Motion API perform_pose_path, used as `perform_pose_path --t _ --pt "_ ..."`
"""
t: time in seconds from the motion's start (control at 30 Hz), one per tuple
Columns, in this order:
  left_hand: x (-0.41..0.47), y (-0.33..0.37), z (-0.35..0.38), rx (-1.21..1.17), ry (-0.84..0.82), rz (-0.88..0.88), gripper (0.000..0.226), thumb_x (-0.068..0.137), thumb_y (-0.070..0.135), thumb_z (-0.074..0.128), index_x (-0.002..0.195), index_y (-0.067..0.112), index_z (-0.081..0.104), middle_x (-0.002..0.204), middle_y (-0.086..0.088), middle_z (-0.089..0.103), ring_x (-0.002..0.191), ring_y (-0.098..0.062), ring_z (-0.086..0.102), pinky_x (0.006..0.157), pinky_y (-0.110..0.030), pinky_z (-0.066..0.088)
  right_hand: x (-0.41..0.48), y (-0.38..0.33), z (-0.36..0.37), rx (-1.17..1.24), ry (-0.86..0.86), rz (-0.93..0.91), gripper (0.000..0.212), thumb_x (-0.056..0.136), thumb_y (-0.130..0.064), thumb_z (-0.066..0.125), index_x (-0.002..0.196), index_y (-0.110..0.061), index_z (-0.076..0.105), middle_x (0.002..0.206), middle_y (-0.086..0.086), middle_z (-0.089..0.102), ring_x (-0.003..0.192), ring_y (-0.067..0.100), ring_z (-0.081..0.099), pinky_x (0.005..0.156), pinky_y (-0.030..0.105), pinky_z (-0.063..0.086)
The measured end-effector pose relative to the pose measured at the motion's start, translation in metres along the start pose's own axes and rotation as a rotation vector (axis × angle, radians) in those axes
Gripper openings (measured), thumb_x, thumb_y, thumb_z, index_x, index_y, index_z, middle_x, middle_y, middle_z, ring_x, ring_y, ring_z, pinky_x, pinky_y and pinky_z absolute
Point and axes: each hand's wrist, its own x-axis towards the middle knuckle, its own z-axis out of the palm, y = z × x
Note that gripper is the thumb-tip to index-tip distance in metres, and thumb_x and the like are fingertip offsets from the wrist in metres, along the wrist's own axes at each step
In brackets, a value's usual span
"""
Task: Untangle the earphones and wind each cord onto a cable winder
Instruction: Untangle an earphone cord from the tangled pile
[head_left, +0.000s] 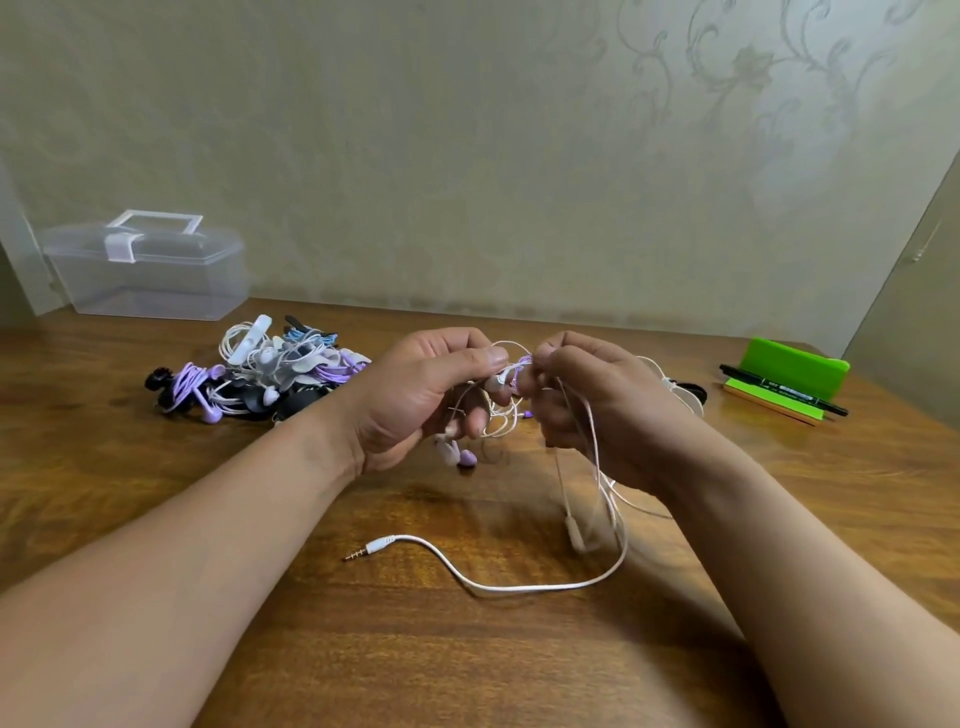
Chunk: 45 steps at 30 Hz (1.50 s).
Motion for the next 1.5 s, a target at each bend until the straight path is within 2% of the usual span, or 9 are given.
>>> perform_pose_path --t 0.17,0.47,0.6,0.73,0.83,1.0,1.2,1.37,1.5 --pt "0.001 0.004 -0.001 -0.052 0.066 0.042 0.008 0.098 0.015 0.063 0.093 0.01 0.063 0.082 -0.009 0.067 0.05 -0.015 0.056 0.043 -0.026 0.04 -0.002 -0.006 -0.008 -0.123 -0.067 -0.023 0.014 0.098 -0.024 0.066 0.098 -0.01 0.063 0.064 0.004 0.03 0.051 0.013 0.02 0.043 0.023 0.021" --pt "-0.001 0.003 -0.001 -0.167 -0.06 0.039 0.01 0.093 0.023 0.068 0.095 0.014 0.069 0.088 -0.01 0.07 0.06 -0.017 0.064 0.065 -0.04 0.047 -0.004 -0.005 -0.002 -0.01 -0.064 -0.027 0.023 0.096 -0.02 0.066 0.075 -0.014 0.058 0.061 0.001 0.027 0.046 0.011 0.021 0.042 0.021 0.021" --pt "-0.001 0.003 0.008 -0.124 0.008 0.035 0.013 0.093 0.023 0.063 0.097 0.011 0.061 0.073 -0.005 0.069 0.055 -0.015 0.062 0.049 -0.032 0.05 0.0 0.0 0.005 0.004 0.03 -0.006 0.037 0.102 -0.008 0.055 0.066 -0.018 0.053 0.054 -0.004 0.032 0.046 0.012 0.02 0.05 0.029 0.011" --pt "-0.002 0.001 0.015 -0.147 0.014 0.044 0.013 0.094 0.021 0.062 0.094 0.009 0.061 0.079 -0.008 0.069 0.051 -0.014 0.062 0.042 -0.027 0.048 0.003 0.002 0.007 0.005 0.07 0.046 0.011 0.101 -0.012 0.049 0.094 -0.006 0.054 0.051 -0.007 0.031 0.044 0.011 0.02 0.048 0.029 0.01" --pt "0.0 -0.003 0.017 -0.095 0.066 0.075 0.01 0.097 0.018 0.061 0.095 0.007 0.06 0.082 -0.009 0.07 0.056 -0.017 0.062 0.045 -0.023 0.048 0.006 0.006 0.007 -0.063 0.142 0.04 0.013 0.097 -0.014 0.053 0.087 -0.007 0.055 0.053 -0.004 0.033 0.044 0.013 0.023 0.046 0.025 0.017" --pt "0.001 -0.009 0.024 0.126 0.184 0.203 0.006 0.103 0.008 0.059 0.102 0.002 0.06 0.092 -0.017 0.066 0.067 -0.022 0.067 0.054 -0.034 0.054 0.006 0.008 0.009 -0.295 0.332 -0.038 0.013 0.091 -0.015 0.059 0.079 -0.012 0.057 0.055 -0.001 0.042 0.044 0.013 0.033 0.044 0.024 0.027" --pt "-0.002 -0.012 0.021 0.35 0.128 0.273 0.015 0.096 0.022 0.073 0.107 0.021 0.063 0.096 -0.004 0.072 0.079 -0.031 0.075 0.061 -0.075 0.053 0.004 0.005 0.011 -0.119 0.282 0.055 0.011 0.095 -0.013 0.05 0.086 -0.008 0.055 0.055 -0.001 0.03 0.044 0.014 0.023 0.058 0.037 0.014" --pt "0.0 -0.012 0.024 0.27 0.179 0.325 0.011 0.097 0.013 0.071 0.101 0.01 0.061 0.085 -0.004 0.069 0.074 -0.022 0.071 0.059 -0.048 0.06 0.002 0.001 0.009 -0.04 0.168 0.089 0.031 0.097 -0.013 0.049 0.067 -0.015 0.056 0.055 -0.001 0.03 0.049 0.016 0.022 0.052 0.033 0.017" --pt "0.004 -0.01 0.023 0.059 0.217 0.272 0.007 0.098 0.006 0.066 0.097 0.006 0.059 0.086 -0.012 0.068 0.074 -0.021 0.07 0.058 -0.031 0.056 -0.002 0.003 0.011 -0.386 0.306 -0.145 0.019 0.101 -0.022 0.062 0.086 -0.011 0.065 0.065 0.001 0.06 0.056 0.013 0.053 0.052 0.032 0.04"
